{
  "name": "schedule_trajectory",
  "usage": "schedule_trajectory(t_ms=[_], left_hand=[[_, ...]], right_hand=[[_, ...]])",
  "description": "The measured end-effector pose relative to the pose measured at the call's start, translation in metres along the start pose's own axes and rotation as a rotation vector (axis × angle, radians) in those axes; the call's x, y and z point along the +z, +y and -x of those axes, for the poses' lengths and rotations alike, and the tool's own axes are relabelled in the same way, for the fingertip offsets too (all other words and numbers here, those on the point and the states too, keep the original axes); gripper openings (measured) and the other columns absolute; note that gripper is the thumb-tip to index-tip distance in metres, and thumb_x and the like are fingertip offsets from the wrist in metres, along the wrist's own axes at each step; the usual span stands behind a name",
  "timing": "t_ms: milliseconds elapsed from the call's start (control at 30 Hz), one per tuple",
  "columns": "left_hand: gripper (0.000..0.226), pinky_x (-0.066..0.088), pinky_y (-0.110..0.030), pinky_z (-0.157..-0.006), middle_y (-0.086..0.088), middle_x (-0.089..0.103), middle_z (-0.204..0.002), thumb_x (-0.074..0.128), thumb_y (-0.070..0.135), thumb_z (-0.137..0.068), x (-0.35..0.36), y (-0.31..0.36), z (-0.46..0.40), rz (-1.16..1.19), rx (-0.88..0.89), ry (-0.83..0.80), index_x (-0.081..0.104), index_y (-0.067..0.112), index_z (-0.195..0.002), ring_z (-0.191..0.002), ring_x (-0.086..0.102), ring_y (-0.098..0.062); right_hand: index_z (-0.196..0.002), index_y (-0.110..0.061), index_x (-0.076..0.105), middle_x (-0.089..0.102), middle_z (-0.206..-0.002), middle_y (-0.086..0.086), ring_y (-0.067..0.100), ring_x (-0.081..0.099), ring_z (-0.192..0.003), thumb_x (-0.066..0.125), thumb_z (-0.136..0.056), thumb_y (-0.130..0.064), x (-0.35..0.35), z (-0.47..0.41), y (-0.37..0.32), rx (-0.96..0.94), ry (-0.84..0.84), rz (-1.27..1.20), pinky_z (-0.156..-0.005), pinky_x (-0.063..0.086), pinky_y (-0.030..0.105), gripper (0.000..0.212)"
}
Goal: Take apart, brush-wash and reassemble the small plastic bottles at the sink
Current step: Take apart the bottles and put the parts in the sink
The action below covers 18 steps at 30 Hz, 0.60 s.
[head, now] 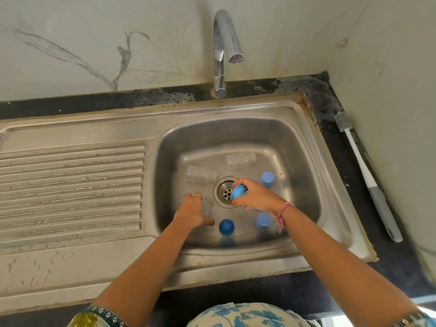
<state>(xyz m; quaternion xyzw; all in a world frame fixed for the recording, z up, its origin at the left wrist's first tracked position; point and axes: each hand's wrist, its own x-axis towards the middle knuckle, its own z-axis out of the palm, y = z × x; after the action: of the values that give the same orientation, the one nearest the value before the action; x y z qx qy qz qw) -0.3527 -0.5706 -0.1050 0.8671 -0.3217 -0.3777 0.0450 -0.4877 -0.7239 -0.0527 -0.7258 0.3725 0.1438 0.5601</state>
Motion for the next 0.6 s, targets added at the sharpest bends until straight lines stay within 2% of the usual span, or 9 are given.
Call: schedule_trajectory(t_ms=[133,233,333,400,433,500,533,600], left_hand=[[0.095,0.047,-0.043,-0.099,-0.010,0.037,-0.132,0.087,0.042,-0.064,-0.003,0.000,0.001,-0.004,-0.015,-0.022,0.035,0.013,-0.138,-0.117,0.051,-0.030],[0.106,0.046,-0.045,-0.100,-0.010,0.035,-0.135,0.089,0.044,-0.059,-0.008,-0.003,0.004,0.013,-0.007,-0.039,0.031,0.014,-0.142,-0.121,0.049,-0.030],[0.114,0.040,-0.041,-0.107,-0.009,0.030,-0.141,0.089,0.047,-0.058,-0.022,-0.001,0.016,0.040,0.078,-0.006,0.026,0.014,-0.147,-0.130,0.041,-0.028],[0.116,0.034,-0.036,-0.111,-0.005,0.029,-0.146,0.086,0.053,-0.058,-0.036,0.004,0.029,0.186,0.226,0.034,0.025,0.018,-0.150,-0.136,0.034,-0.021],[0.113,0.035,-0.033,-0.110,0.000,0.031,-0.146,0.083,0.057,-0.059,-0.043,0.008,0.038,0.285,0.309,0.043,0.026,0.021,-0.150,-0.135,0.035,-0.016],[0.095,0.045,-0.027,-0.097,0.010,0.041,-0.142,0.072,0.058,-0.066,-0.055,0.017,0.058,0.498,0.423,0.019,0.032,0.029,-0.147,-0.126,0.048,-0.008],[0.081,0.049,-0.026,-0.090,0.013,0.047,-0.138,0.068,0.053,-0.073,-0.059,0.022,0.066,0.603,0.455,-0.008,0.037,0.031,-0.144,-0.118,0.057,-0.007],[0.056,0.055,-0.027,-0.084,0.009,0.057,-0.132,0.063,0.038,-0.086,-0.059,0.029,0.076,0.798,0.470,-0.041,0.047,0.027,-0.139,-0.103,0.067,-0.011]], right_hand=[[-0.130,-0.018,0.047,0.050,-0.113,-0.001,0.011,0.056,-0.085,0.075,-0.080,-0.016,0.000,0.002,-0.002,-0.001,-0.003,-0.012,-0.065,0.049,0.019,0.058],[-0.131,-0.014,0.049,0.052,-0.103,-0.006,0.009,0.057,-0.082,0.076,-0.080,-0.012,-0.001,0.005,-0.004,-0.006,-0.013,-0.050,-0.064,0.049,0.016,0.058],[-0.129,-0.008,0.053,0.059,-0.099,-0.004,0.006,0.062,-0.079,0.069,-0.084,-0.001,-0.002,0.013,-0.009,-0.002,-0.074,-0.263,-0.063,0.051,0.014,0.048],[-0.122,-0.010,0.058,0.064,-0.104,0.005,0.009,0.065,-0.085,0.061,-0.088,0.005,-0.005,0.021,-0.012,-0.014,-0.175,-0.446,-0.070,0.053,0.016,0.038],[-0.120,-0.012,0.059,0.065,-0.108,0.009,0.013,0.067,-0.090,0.058,-0.089,0.007,-0.007,0.025,-0.014,-0.027,-0.228,-0.505,-0.075,0.054,0.018,0.036],[-0.128,-0.008,0.056,0.065,-0.119,0.015,0.022,0.066,-0.104,0.053,-0.091,0.010,-0.010,0.033,-0.017,-0.061,-0.319,-0.568,-0.084,0.055,0.023,0.041],[-0.133,-0.006,0.053,0.063,-0.124,0.017,0.026,0.065,-0.110,0.052,-0.092,0.010,-0.012,0.036,-0.019,-0.088,-0.341,-0.568,-0.088,0.054,0.025,0.044],[-0.134,-0.006,0.053,0.061,-0.128,0.016,0.028,0.063,-0.113,0.054,-0.091,0.010,-0.013,0.042,-0.023,-0.142,-0.308,-0.522,-0.092,0.054,0.027,0.046]])
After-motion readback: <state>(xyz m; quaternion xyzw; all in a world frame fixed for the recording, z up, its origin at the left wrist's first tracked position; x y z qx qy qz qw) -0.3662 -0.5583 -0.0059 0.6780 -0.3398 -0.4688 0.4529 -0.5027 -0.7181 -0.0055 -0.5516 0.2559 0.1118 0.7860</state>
